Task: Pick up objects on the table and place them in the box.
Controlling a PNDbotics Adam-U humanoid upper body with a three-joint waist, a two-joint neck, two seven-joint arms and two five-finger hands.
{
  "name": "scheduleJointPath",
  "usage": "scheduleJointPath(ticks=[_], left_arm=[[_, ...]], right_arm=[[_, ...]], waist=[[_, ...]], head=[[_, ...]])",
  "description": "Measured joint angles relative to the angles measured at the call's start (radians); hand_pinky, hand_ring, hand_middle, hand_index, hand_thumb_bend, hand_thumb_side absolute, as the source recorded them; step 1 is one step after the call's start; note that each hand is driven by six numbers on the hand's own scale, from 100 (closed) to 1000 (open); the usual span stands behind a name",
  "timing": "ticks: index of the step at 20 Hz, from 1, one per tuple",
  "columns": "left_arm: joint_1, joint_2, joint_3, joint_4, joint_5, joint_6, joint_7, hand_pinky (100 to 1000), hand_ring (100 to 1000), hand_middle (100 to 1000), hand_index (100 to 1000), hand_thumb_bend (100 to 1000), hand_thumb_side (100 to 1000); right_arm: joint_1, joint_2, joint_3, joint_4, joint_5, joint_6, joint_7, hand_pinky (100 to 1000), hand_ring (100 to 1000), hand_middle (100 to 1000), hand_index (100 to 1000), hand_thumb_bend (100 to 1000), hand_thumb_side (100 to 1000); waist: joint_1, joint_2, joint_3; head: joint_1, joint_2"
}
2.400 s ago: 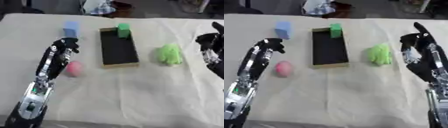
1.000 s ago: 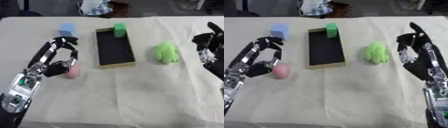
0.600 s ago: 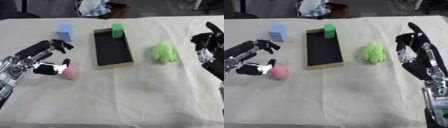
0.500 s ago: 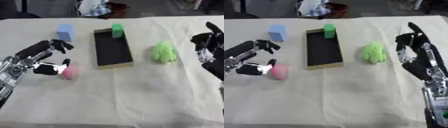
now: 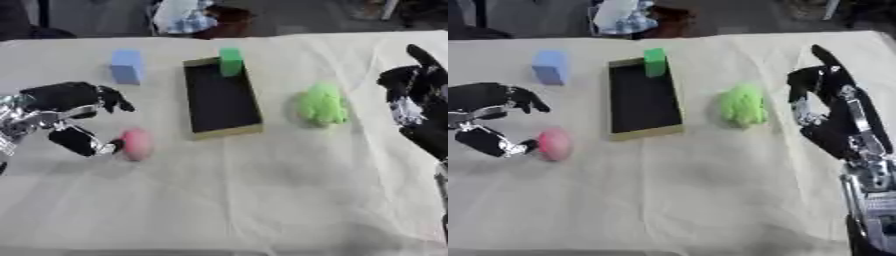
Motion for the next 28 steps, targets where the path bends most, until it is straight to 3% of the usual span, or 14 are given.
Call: scheduleJointPath(ticks=[7,13,18,19,22,28], left_arm=[[-0.023,-0.057,-0.007,0.059,-0.114,-0.011,-0.028,761,714,757,878,337,505],[-0.037,-0.091,-0.029,0.117,-0.153,-0.03,-0.025,753,694,735,843,267,465],[-0.043,-0.102,-0.038,0.136,-0.137,-0.043,-0.025,731,648,671,705,142,283],[-0.044,-0.102,-0.04,0.136,-0.128,-0.044,-0.024,726,638,658,669,102,278],[-0.045,-0.103,-0.04,0.128,-0.1,-0.047,-0.02,718,618,626,617,100,269],[-0.083,-0.102,-0.019,0.054,-0.046,-0.042,-0.014,722,624,635,628,100,257]], right_arm=[[0.0,0.0,0.0,0.0,0.0,0.0,0.001,801,733,671,993,100,470],[0.0,0.0,0.0,0.001,0.0,0.001,0.002,801,733,671,993,100,470],[0.0,0.0,0.001,0.002,0.0,0.001,0.002,801,733,671,993,100,470],[0.0,0.0,0.001,0.003,0.0,0.001,0.002,801,733,671,993,100,470],[0.0,0.0,0.001,0.003,0.0,0.001,0.003,801,733,671,994,100,470],[0.0,0.0,0.003,0.005,0.0,0.001,0.003,802,733,671,993,100,470]], waist=[[0.0,0.0,-0.002],[0.0,0.0,-0.003],[0.0,0.0,-0.004],[0.0,0.0,-0.004],[0.0,0.0,-0.003],[0.0,-0.001,0.0]], head=[[-0.006,0.0],[-0.008,0.0],[-0.008,0.0],[-0.008,0.0],[-0.009,0.0],[-0.011,0.0]])
